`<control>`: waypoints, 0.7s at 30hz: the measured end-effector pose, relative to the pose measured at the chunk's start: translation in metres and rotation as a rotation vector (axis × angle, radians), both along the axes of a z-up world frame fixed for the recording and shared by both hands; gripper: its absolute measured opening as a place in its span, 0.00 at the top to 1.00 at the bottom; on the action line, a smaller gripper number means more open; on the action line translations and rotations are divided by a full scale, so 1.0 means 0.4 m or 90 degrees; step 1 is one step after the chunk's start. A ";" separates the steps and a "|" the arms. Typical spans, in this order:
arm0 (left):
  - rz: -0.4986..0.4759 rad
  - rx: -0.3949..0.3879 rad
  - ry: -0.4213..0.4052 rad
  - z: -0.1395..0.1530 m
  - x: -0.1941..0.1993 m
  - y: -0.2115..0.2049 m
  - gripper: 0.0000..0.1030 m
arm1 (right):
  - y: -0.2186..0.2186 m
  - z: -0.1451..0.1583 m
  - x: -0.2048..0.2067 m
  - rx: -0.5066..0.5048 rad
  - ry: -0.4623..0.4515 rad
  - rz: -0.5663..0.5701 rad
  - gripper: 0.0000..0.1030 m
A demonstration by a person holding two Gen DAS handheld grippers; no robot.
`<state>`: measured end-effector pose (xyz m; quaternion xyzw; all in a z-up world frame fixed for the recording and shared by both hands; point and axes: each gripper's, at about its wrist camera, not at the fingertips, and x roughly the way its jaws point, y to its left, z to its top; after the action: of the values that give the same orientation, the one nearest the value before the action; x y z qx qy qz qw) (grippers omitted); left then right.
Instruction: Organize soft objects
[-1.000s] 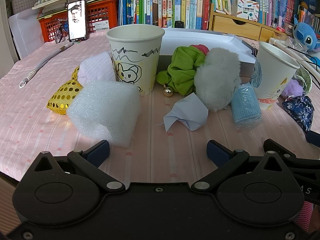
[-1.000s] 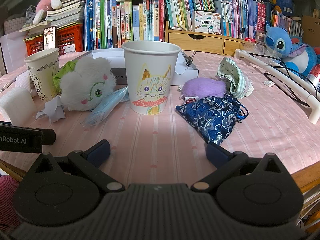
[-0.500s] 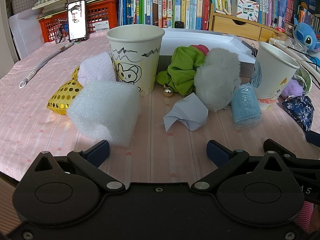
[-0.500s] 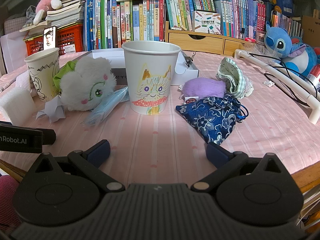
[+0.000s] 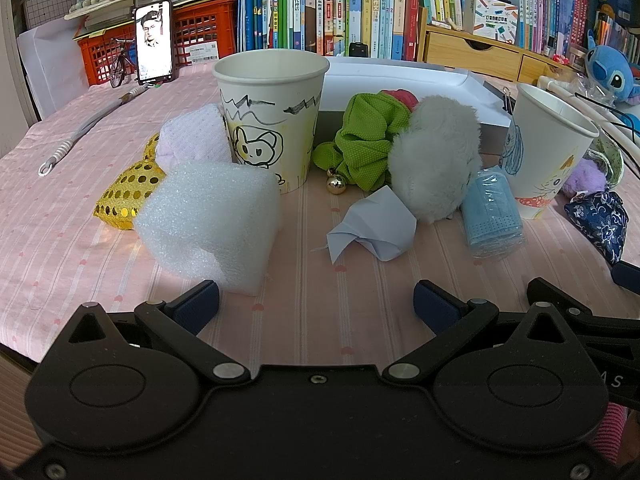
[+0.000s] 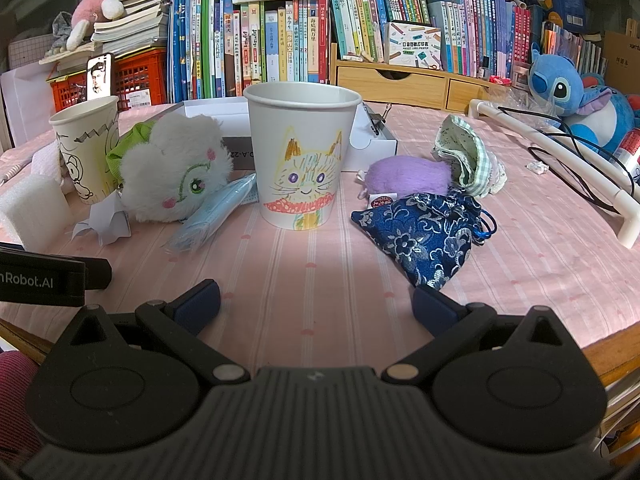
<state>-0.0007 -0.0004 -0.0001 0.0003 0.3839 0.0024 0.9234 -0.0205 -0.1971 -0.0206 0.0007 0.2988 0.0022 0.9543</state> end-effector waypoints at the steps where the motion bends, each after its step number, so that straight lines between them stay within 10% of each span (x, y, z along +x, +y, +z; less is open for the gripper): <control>1: -0.001 0.000 0.000 0.000 0.000 0.001 0.00 | -0.001 0.001 0.000 0.000 0.000 -0.001 0.00; 21: -0.033 -0.061 -0.068 0.021 -0.051 0.021 0.03 | -0.012 0.019 -0.054 0.041 -0.092 0.028 0.00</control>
<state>-0.0211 0.0082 0.0085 -0.0340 0.3337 -0.0397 0.9412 -0.0422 -0.2020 -0.0132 0.0248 0.2292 0.0326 0.9725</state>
